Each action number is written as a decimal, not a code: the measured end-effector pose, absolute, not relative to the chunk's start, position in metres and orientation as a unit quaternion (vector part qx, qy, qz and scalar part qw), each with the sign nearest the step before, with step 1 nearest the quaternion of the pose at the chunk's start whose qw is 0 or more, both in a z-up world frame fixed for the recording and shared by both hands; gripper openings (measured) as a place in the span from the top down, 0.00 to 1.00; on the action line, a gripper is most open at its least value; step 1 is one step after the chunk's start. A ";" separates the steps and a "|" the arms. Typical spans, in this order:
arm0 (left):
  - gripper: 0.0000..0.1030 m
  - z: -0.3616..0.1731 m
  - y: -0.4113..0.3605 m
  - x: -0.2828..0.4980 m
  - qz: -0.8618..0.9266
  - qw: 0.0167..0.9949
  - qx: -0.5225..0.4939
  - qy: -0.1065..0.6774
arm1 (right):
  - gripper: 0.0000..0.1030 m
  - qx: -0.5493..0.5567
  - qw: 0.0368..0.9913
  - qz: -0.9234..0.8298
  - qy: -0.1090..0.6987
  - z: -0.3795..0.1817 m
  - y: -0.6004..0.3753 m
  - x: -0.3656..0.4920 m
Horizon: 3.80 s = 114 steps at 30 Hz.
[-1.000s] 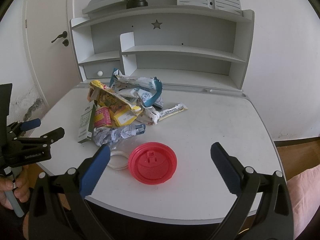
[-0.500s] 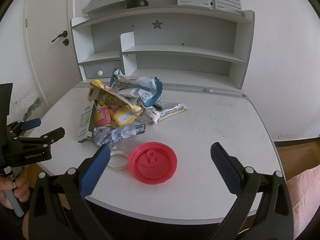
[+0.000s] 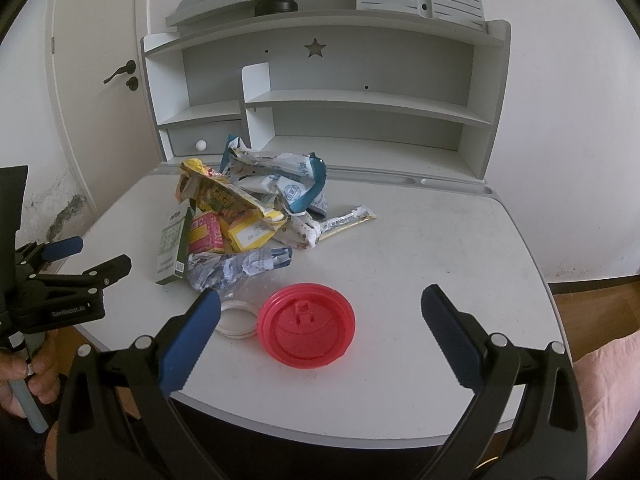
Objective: Collect trash
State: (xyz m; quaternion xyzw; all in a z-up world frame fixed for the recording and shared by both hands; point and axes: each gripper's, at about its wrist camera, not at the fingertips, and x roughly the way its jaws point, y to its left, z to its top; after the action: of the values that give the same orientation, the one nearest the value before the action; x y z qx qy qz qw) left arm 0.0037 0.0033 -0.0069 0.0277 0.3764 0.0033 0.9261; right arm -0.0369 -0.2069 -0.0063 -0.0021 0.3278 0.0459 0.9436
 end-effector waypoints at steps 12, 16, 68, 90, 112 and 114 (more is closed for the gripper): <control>0.06 -0.010 0.005 0.007 0.003 0.924 0.027 0.382 | 0.06 -0.001 0.943 0.046 0.330 -0.007 -0.207 -0.037; 0.06 -0.014 0.007 0.014 -0.010 0.919 0.018 0.393 | 0.06 -0.001 0.941 0.046 0.335 -0.012 -0.208 -0.035; 0.43 0.021 -0.201 0.021 -0.319 0.874 0.084 0.357 | 0.23 0.071 0.935 -0.106 0.330 -0.031 -0.360 -0.063; 0.43 -0.261 -0.593 -0.146 -0.616 0.540 0.272 0.505 | 0.23 0.461 0.669 -0.382 0.441 -0.296 -0.659 -0.324; 0.11 -0.190 -0.560 -0.130 -0.598 0.603 0.266 0.457 | 0.12 0.411 0.704 -0.400 0.419 -0.249 -0.655 -0.315; 0.09 -0.155 -0.535 -0.121 -0.594 0.625 0.258 0.435 | 0.10 0.363 0.732 -0.404 0.411 -0.219 -0.641 -0.294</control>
State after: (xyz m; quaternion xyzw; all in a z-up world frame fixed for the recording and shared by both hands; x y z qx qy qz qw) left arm -0.1207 -0.5348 -0.1549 0.2582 0.4351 -0.5943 0.6251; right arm -0.2939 -0.6405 -0.2193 0.3633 0.4109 -0.4037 0.7323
